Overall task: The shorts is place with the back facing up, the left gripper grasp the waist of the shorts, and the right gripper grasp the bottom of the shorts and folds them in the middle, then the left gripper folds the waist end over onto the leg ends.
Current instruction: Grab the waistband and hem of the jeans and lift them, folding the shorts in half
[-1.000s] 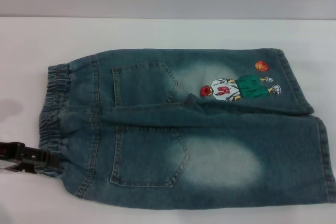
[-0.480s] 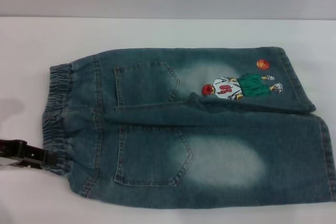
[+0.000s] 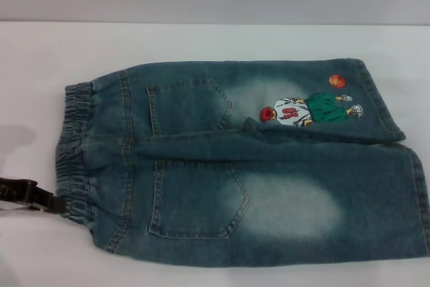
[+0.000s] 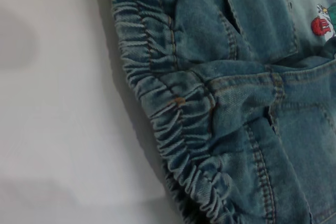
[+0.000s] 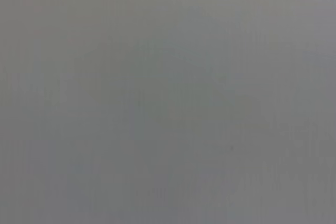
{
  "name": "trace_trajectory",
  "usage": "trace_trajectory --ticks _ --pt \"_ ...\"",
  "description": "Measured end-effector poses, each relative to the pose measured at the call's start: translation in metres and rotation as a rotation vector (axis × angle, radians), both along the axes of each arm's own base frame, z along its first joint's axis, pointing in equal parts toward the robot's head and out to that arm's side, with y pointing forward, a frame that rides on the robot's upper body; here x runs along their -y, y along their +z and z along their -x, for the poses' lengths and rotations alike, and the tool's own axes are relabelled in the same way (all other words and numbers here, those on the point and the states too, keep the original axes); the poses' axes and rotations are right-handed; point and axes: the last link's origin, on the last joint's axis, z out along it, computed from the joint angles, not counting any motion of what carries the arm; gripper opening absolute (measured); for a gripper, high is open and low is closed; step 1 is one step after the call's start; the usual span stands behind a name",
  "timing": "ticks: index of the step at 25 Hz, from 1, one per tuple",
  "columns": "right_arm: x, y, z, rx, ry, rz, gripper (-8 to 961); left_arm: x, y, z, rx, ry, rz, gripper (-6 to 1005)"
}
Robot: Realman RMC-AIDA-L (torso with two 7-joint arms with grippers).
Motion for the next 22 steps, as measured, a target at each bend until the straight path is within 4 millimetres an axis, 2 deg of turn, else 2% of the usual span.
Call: trace_trajectory --ticks 10,22 --pt "0.0006 0.0002 -0.0008 -0.001 -0.003 -0.001 591 -0.0036 -0.0012 0.0032 -0.014 -0.010 -0.033 42" --pt "-0.0037 -0.0021 0.0021 -0.017 0.004 0.018 591 -0.0084 -0.0021 0.0059 -0.038 -0.023 -0.071 41"
